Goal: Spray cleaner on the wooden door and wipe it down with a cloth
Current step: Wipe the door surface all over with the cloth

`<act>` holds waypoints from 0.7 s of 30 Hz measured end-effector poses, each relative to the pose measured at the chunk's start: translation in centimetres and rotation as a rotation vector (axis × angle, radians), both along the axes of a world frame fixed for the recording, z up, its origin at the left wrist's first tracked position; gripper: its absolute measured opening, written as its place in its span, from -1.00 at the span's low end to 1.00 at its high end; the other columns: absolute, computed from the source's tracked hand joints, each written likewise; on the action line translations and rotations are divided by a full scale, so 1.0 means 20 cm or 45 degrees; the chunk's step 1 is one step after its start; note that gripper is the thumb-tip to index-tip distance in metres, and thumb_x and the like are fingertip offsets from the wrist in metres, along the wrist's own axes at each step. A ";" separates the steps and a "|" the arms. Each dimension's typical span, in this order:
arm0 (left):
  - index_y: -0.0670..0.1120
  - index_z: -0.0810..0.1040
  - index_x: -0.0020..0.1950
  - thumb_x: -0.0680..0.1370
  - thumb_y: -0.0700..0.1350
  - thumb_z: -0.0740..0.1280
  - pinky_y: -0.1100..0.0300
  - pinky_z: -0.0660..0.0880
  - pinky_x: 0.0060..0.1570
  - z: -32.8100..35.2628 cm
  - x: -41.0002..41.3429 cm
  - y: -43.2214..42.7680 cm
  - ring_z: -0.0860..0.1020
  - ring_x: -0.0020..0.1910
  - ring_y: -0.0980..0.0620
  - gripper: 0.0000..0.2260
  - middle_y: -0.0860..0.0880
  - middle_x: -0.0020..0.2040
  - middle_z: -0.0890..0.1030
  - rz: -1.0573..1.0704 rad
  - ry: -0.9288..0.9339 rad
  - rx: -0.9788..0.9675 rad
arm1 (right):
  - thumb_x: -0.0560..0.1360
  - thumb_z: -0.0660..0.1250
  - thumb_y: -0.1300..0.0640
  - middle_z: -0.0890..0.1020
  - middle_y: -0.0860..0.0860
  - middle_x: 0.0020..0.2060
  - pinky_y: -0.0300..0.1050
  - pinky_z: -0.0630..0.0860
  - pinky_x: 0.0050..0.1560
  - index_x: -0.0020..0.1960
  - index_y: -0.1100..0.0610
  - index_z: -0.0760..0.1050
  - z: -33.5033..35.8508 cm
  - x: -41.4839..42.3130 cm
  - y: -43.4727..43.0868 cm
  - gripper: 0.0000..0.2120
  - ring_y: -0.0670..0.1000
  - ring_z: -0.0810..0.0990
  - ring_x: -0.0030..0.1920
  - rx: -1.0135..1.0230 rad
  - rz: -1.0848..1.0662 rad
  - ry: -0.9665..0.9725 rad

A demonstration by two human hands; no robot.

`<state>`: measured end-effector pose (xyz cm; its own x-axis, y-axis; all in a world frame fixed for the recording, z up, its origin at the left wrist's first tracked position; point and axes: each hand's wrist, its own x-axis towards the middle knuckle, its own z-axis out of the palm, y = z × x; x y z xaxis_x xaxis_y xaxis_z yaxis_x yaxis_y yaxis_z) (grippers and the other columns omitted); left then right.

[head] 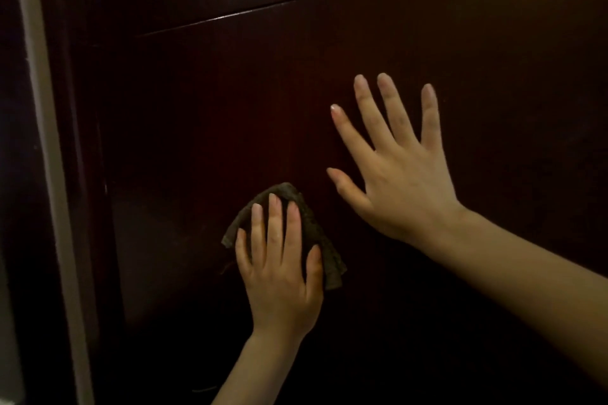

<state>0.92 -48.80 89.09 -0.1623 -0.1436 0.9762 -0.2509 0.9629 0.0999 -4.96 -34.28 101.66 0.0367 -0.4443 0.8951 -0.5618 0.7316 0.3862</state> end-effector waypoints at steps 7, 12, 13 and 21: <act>0.02 -0.02 0.53 0.64 0.11 -0.14 -0.01 -0.05 0.42 -0.15 0.02 -0.05 0.00 0.51 -0.05 -0.53 0.01 0.53 -0.02 -0.017 -0.072 -0.047 | 0.51 -0.01 -0.24 0.06 0.23 0.50 0.34 -0.15 0.40 0.51 0.11 0.08 -0.02 0.00 -0.01 -0.32 0.24 -0.05 0.50 -0.003 -0.061 0.024; -0.03 -0.08 0.49 0.62 0.14 -0.20 0.01 -0.10 0.41 0.09 0.03 -0.08 -0.01 0.49 -0.05 -0.53 -0.04 0.50 0.02 0.004 -0.006 0.107 | 0.51 -0.02 -0.24 0.04 0.22 0.50 0.33 -0.16 0.40 0.51 0.12 0.08 -0.02 0.00 -0.01 -0.32 0.23 -0.06 0.50 -0.005 -0.067 0.015; -0.03 -0.09 0.49 0.62 0.14 -0.21 0.01 -0.11 0.41 0.11 0.04 -0.09 -0.02 0.50 -0.04 -0.52 -0.04 0.51 0.02 0.000 0.000 0.114 | 0.51 -0.02 -0.24 0.04 0.22 0.50 0.33 -0.16 0.40 0.51 0.12 0.08 -0.02 0.00 -0.01 -0.32 0.23 -0.06 0.50 -0.007 -0.061 0.015; -0.06 -0.02 0.50 0.63 0.13 -0.17 -0.01 -0.08 0.41 -0.10 0.01 -0.01 -0.07 0.51 0.02 -0.52 0.01 0.51 0.01 -0.043 -0.016 0.179 | 0.52 -0.02 -0.24 0.07 0.23 0.50 0.32 -0.15 0.40 0.50 0.13 0.11 -0.02 0.00 -0.01 -0.33 0.23 -0.04 0.50 -0.024 -0.030 0.023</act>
